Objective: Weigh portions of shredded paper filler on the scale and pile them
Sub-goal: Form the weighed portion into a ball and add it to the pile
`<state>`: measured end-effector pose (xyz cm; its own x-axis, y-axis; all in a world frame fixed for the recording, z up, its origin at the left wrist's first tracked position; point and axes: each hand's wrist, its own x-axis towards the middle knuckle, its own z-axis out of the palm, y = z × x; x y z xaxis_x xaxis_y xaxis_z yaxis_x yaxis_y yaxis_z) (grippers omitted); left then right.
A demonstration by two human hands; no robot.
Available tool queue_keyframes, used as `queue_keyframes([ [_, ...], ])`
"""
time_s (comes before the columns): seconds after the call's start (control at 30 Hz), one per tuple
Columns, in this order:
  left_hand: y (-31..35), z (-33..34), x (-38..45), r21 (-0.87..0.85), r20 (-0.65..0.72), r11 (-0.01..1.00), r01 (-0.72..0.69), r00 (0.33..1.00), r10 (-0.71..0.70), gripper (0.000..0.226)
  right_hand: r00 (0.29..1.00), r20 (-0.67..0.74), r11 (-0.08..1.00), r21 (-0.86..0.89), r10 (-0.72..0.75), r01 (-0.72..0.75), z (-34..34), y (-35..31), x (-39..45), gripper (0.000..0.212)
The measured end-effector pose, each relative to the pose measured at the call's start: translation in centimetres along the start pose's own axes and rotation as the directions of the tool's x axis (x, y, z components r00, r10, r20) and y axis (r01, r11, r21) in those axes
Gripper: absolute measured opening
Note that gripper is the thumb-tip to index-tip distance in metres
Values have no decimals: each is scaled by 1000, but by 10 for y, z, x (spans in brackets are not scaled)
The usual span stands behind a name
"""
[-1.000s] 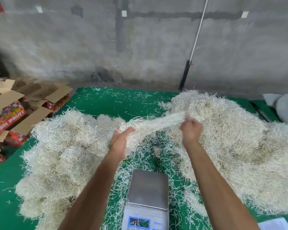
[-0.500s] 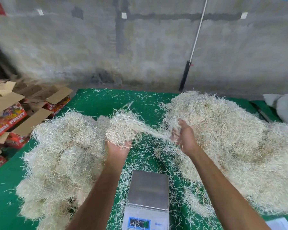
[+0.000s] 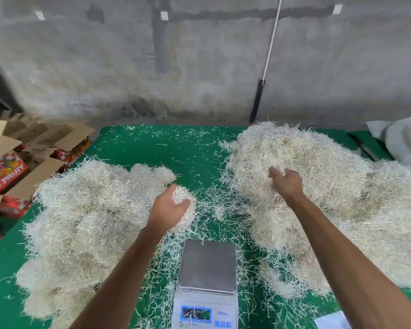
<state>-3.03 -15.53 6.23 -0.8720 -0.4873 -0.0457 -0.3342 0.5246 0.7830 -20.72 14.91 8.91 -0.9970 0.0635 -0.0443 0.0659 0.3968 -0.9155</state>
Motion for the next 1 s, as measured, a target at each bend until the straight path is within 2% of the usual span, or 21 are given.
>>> queue_keyframes([
  [0.07, -3, 7, 1, -87, -51, 993, 78, 995, -83, 84, 995, -7, 968, 230, 104, -100, -9, 4, 11, 82],
  [0.1, -2, 12, 1, -128, -61, 987, 92, 993, -101, 85, 993, 30, 960, 252, 117, -121, -13, 5, 15, 86],
  [0.17, 1, 26, 1, -130, -35, 989, 74, 996, -79, 86, 982, 159, 975, 182, 99, -127, -18, 12, 13, 84],
  [0.23, 2, 41, 0, -137, 18, 988, 69, 998, -67, 88, 968, 243, 988, 126, 56, -88, -21, 22, 7, 72],
  [0.3, 2, 55, -4, -174, 65, 981, 91, 995, -80, 88, 979, 202, 999, 28, -22, 17, -23, 32, -2, 58],
  [0.33, 2, 60, -6, -217, 85, 969, 123, 991, -107, 88, 985, 150, 988, -115, -83, 101, -26, 37, -4, 54],
  [0.37, 3, 65, -7, -266, 103, 949, 168, 984, -145, 88, 982, 102, 925, -332, -159, 184, -29, 40, -5, 49],
  [0.43, 2, 71, -8, -356, 142, 901, 249, 967, -211, 94, 948, 73, 610, -749, -311, 258, -35, 46, -8, 38],
  [0.47, 2, 74, -10, -390, 159, 875, 285, 957, -241, 100, 931, 70, 478, -843, -358, 247, -37, 45, -13, 32],
  [0.5, 2, 75, -12, -415, 168, 855, 310, 950, -262, 106, 912, 70, 408, -879, -405, 248, -37, 43, -19, 28],
  [0.53, 1, 76, -15, -425, 174, 847, 319, 947, -269, 113, 881, 69, 397, -875, -467, 279, -34, 39, -28, 25],
  [0.57, 0, 78, -18, -418, 183, 850, 322, 946, -268, 117, 852, 84, 446, -823, -517, 352, -30, 34, -39, 24],
  [0.6, -2, 80, -24, -406, 199, 854, 325, 944, -264, 116, 846, 130, 550, -706, -517, 445, -23, 29, -53, 29],
  [0.63, -3, 80, -30, -431, 236, 835, 342, 936, -261, 110, 866, 232, 683, -539, -444, 494, -12, 24, -69, 37],
  [0.67, -2, 81, -36, -508, 305, 777, 373, 921, -243, 99, 864, 385, 808, -362, -324, 464, 2, 23, -86, 47],
  [0.7, -1, 82, -42, -608, 391, 688, 397, 903, -177, 86, 820, 534, 897, -233, -203, 374, 17, 24, -103, 61],
  [0.77, -5, 84, -56, -718, 461, 542, 437, 882, -101, 68, 723, 690, 967, -152, -44, 205, 48, 37, -136, 87],
  [0.8, -8, 83, -62, -710, 458, 542, 449, 879, -128, 62, 708, 706, 973, -149, -21, 177, 61, 46, -147, 91],
  [0.83, -14, 78, -68, -675, 434, 590, 443, 885, -168, 56, 718, 696, 975, -156, -6, 159, 73, 55, -156, 90],
  [0.93, -44, 67, -83, -442, 256, 846, 298, 946, -200, 52, 815, 575, 979, -194, 68, 56, 89, 78, -169, 85],
  [1.0, -65, 59, -90, -342, 153, 899, 274, 960, -234, 53, 813, 577, 955, -277, 81, 102, 88, 90, -175, 87],
])
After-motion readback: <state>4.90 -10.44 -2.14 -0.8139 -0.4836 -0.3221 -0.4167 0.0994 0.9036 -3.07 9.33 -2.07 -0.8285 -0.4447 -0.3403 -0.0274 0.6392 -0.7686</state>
